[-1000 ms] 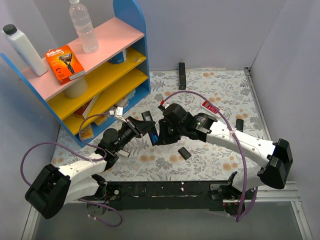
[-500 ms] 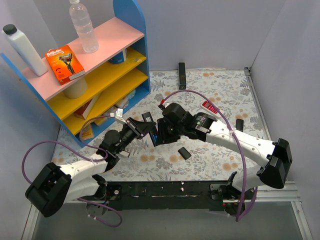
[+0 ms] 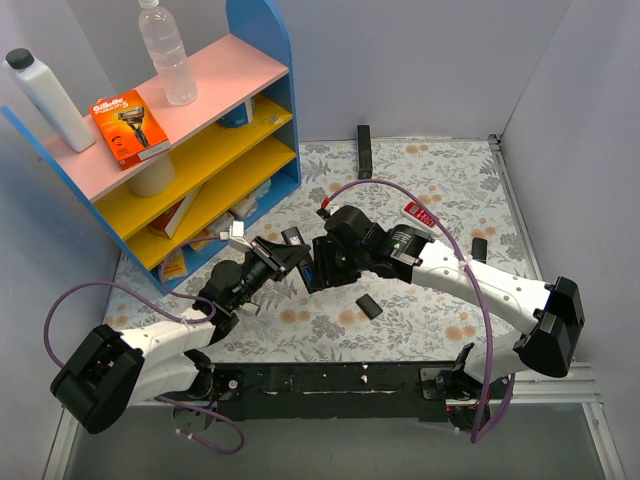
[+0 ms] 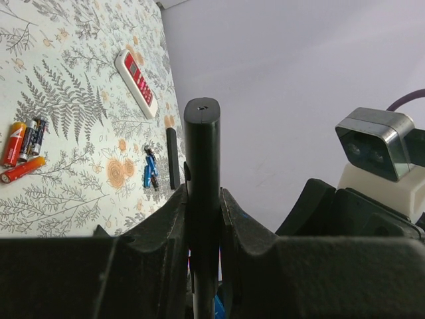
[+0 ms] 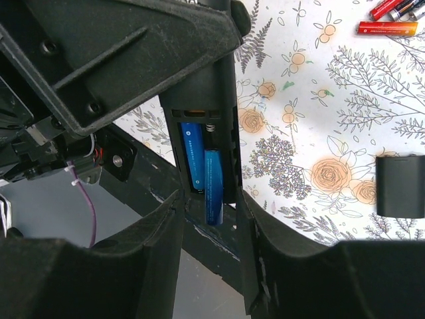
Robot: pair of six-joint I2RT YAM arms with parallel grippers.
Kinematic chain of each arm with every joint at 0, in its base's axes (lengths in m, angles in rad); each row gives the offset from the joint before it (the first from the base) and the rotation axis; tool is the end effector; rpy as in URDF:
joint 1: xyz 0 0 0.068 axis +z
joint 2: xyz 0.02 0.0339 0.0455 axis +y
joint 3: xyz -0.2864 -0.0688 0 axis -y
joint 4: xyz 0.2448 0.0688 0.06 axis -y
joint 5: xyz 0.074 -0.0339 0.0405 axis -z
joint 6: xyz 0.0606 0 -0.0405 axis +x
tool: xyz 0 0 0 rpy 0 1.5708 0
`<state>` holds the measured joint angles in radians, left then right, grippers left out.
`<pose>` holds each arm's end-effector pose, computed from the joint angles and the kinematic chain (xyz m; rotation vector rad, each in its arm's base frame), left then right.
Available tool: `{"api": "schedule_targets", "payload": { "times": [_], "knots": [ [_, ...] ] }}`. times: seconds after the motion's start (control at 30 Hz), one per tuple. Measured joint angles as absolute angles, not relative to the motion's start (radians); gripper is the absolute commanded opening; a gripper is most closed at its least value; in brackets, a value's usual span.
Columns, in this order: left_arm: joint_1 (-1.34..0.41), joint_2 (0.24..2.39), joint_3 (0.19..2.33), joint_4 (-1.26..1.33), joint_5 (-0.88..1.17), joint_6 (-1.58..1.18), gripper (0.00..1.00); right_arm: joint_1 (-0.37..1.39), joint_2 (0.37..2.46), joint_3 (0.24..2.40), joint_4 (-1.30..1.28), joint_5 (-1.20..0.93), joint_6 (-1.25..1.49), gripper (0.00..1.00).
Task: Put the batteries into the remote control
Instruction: Load the battery into the remote control.
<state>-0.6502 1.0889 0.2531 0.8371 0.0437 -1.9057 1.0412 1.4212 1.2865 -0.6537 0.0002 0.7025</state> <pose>0.1818 -0.1416 0.2261 -1.1313 1.6330 -1.9166 0.1631 0.2786 0.3278 -0.4251 2.4869 0.7965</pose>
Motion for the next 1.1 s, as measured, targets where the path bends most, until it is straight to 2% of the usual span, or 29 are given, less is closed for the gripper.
{"api": "schedule_targets", "payload": {
  "times": [0.17, 0.3, 0.4, 0.67, 0.87, 1.1],
  "knots": [
    [-0.65, 1.094, 0.252, 0.811, 0.041, -1.963, 0.0, 1.041, 1.422, 1.305, -0.664, 0.005, 0.7, 0.52],
    [-0.65, 1.102, 0.252, 0.795, 0.041, -1.983, 0.0, 1.041, 1.421, 1.342, -0.664, 0.006, 0.68, 0.61],
    [-0.65, 1.111, 0.251, 0.784, 0.042, -1.991, 0.0, 1.041, 1.418, 1.361, -0.653, 0.005, 0.656, 0.62],
    [-0.65, 1.113, 0.237, 0.753, 0.064, -1.998, 0.0, 1.041, 1.342, 1.36, -0.621, 0.005, 0.481, 0.61],
    [-0.65, 1.153, 0.243, 0.751, 0.131, -1.998, 0.0, 1.041, 1.207, 1.308, -0.585, -0.006, 0.261, 0.59],
    [-0.65, 1.197, 0.279, 0.748, 0.205, -1.998, 0.0, 1.041, 1.149, 1.156, -0.55, -0.086, 0.015, 0.45]
  ]
}}
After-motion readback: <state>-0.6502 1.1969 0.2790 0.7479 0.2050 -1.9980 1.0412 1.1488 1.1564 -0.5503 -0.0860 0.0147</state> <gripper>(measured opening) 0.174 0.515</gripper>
